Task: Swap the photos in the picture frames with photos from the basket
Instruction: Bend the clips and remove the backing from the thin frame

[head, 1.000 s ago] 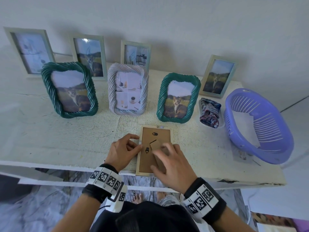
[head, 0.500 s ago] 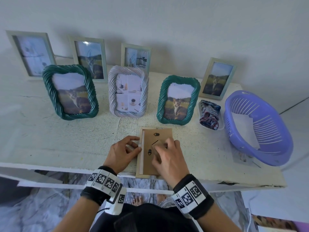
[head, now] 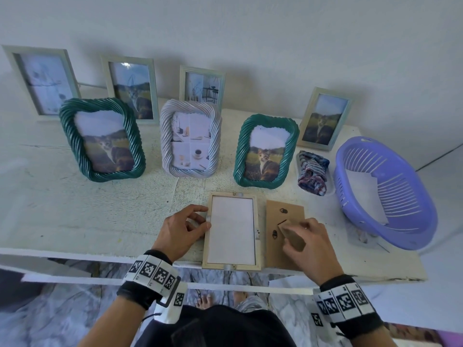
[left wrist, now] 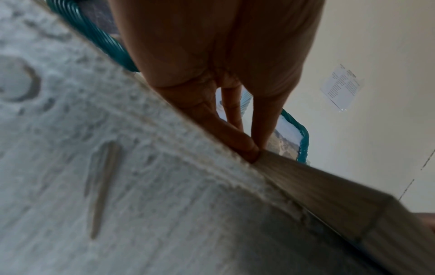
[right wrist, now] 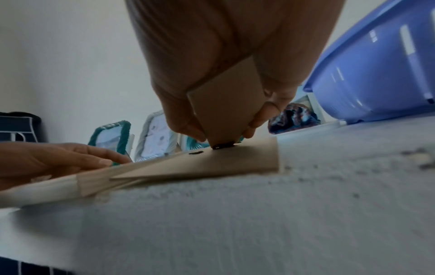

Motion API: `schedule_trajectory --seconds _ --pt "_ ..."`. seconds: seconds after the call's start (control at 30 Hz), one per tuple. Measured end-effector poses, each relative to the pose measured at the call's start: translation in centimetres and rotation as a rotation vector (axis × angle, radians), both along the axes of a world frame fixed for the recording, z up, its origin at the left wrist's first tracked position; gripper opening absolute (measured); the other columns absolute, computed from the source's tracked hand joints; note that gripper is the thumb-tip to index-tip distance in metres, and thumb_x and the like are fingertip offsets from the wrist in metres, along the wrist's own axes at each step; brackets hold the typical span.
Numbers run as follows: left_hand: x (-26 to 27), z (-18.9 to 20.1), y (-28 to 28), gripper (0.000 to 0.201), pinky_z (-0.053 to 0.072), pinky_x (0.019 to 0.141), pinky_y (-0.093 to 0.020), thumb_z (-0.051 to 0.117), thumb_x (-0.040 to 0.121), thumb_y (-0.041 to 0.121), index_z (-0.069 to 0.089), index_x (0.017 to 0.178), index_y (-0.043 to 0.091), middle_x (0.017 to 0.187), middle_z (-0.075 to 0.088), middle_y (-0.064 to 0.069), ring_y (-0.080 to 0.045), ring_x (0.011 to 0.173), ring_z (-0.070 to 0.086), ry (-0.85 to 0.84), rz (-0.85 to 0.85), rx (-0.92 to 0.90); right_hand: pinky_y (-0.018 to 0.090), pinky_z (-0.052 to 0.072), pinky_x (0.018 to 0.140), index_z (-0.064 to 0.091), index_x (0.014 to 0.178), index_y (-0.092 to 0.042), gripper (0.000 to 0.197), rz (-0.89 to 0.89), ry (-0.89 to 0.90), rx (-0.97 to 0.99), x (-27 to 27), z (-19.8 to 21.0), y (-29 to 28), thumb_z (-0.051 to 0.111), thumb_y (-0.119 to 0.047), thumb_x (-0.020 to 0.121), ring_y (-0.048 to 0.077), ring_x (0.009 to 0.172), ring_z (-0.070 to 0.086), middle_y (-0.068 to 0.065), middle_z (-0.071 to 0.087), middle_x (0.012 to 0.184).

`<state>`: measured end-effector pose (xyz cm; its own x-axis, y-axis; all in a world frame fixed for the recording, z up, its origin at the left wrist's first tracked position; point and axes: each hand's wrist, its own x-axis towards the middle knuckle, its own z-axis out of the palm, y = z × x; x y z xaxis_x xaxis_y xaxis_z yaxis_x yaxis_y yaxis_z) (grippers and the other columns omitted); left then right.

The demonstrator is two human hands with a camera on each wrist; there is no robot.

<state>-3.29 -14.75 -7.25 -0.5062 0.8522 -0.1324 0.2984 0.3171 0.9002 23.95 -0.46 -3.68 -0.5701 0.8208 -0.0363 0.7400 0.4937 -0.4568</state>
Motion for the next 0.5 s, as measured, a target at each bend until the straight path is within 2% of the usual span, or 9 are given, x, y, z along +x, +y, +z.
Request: schedule_trajectory --seconds 0.07,0.2,0.3,0.37,0.43,0.5 --pt "-0.1 0.0 0.0 0.027 0.061 0.069 -0.038 0.076 0.083 0.021 0.067 0.106 0.031 0.083 0.07 0.008 -0.015 0.063 0.067 -0.005 0.0 -0.001 0.03 0.041 0.083 0.068 0.113 -0.029 0.033 0.016 -0.023 -0.02 0.2 -0.6 0.1 0.071 -0.023 0.08 0.014 0.096 0.039 -0.003 0.045 0.1" --pt "0.0 0.1 0.0 0.026 0.061 0.069 -0.037 0.076 0.083 0.02 0.067 0.106 0.03 0.082 0.07 0.009 -0.013 0.061 0.067 -0.006 0.002 0.006 0.026 0.038 0.078 0.063 0.115 -0.032 0.034 0.043 -0.109 -0.014 0.1 -1.0 0.2 0.067 -0.028 0.081 0.013 0.097 0.038 -0.005 0.042 0.104" --pt "0.1 0.1 0.0 0.026 0.061 0.068 -0.036 0.075 0.084 0.021 0.067 0.106 0.031 0.082 0.07 0.009 -0.012 0.061 0.067 -0.003 0.0 0.009 0.03 0.041 0.078 0.064 0.11 -0.028 0.031 0.02 -0.188 0.1 -1.2 -0.6 -0.2 0.063 -0.037 0.081 0.018 0.096 0.039 0.0 0.045 0.108" --pt "0.1 0.1 0.0 0.026 0.061 0.068 -0.035 0.075 0.084 0.02 0.067 0.106 0.031 0.083 0.07 0.009 -0.011 0.061 0.067 -0.008 0.003 0.012 0.033 0.043 0.082 0.062 0.115 -0.025 0.039 0.036 -0.148 0.121 -2.9 -0.1 -1.1 0.06 -0.045 0.082 0.022 0.104 0.041 0.004 0.047 0.117" --pt "0.1 0.2 0.0 0.027 0.061 0.068 -0.034 0.075 0.084 0.019 0.066 0.105 0.032 0.083 0.07 0.008 -0.011 0.06 0.067 -0.008 0.004 0.016 0.04 0.043 0.097 0.045 0.136 -0.032 0.061 0.109 -0.127 0.03 -4.8 0.4 -2.2 0.054 -0.06 0.082 0.026 0.128 0.033 0.008 0.036 0.141" --pt "0.1 0.3 0.0 0.028 0.061 0.067 -0.032 0.075 0.084 0.019 0.065 0.104 0.034 0.083 0.07 0.007 -0.01 0.06 0.067 -0.013 0.0 0.02 0.051 0.027 0.112 0.007 0.148 -0.048 0.087 0.223 -0.208 -0.034 -6.5 0.5 -3.2 0.047 -0.077 0.077 0.029 0.147 0.006 0.006 0.005 0.16"
